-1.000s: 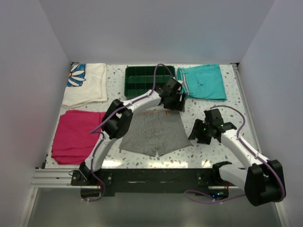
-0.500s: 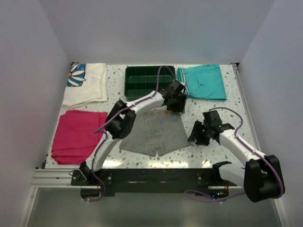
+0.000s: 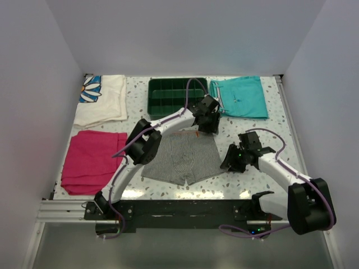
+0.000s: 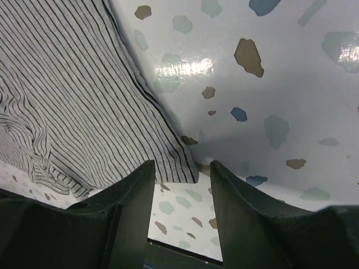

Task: Roll the underwear
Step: Fold the underwear at the center of the board.

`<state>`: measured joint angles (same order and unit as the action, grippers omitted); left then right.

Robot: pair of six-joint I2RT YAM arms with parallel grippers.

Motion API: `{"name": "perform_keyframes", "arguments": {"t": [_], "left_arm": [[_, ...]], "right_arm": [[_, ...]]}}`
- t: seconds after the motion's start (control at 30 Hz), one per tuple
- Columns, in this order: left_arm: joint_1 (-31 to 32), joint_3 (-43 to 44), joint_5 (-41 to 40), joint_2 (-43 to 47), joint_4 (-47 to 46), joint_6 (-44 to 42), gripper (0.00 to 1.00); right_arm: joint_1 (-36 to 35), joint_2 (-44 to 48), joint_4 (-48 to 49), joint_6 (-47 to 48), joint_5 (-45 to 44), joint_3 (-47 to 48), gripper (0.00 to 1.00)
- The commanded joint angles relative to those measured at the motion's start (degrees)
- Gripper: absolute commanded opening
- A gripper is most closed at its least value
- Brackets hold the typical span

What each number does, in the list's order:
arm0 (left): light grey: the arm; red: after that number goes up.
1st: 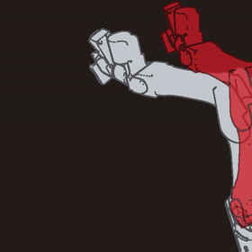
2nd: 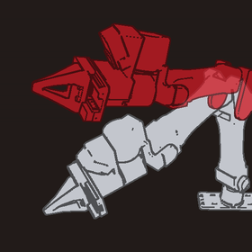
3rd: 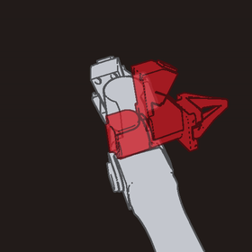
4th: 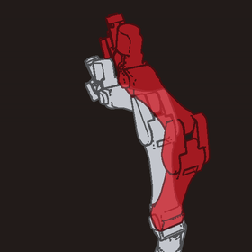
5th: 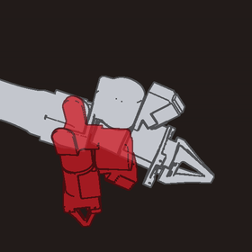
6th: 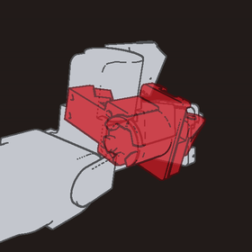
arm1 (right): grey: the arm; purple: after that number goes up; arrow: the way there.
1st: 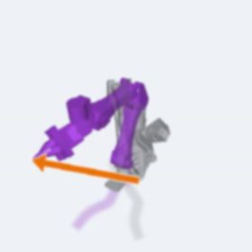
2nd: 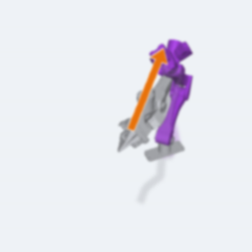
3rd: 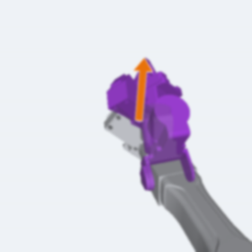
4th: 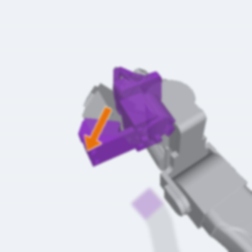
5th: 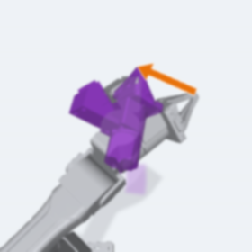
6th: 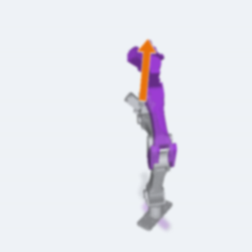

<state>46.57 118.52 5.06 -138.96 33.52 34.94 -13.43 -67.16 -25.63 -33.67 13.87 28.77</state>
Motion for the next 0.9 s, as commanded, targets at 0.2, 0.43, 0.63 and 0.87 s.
{"name": "perform_keyframes", "arguments": {"t": [0.2, 0.43, 0.63, 0.87], "left_arm": [[1.0, -0.8, 0.6, 3.3, -0.3, 2.0, 0.61], [1.2, 1.2, -3.2, 2.0, 2.3, 1.5, 0.59], [1.2, 1.5, -4.4, 1.3, 2.4, 1.3, 0.52], [0.8, 3.6, -4.9, -0.2, 3.2, 0.9, 0.46]], "right_arm": [[0.1, -1.9, 2.7, 0.3, 1.7, -0.5, 0.48], [0.1, -1.3, 2.8, 0.3, 1.5, -1.0, 0.48], [0.2, -1.0, 3.9, 0.4, 3.1, -1.7, 0.44], [0.1, 0.2, 5.3, 1.4, 6.2, -2.6, 0.32]]}}
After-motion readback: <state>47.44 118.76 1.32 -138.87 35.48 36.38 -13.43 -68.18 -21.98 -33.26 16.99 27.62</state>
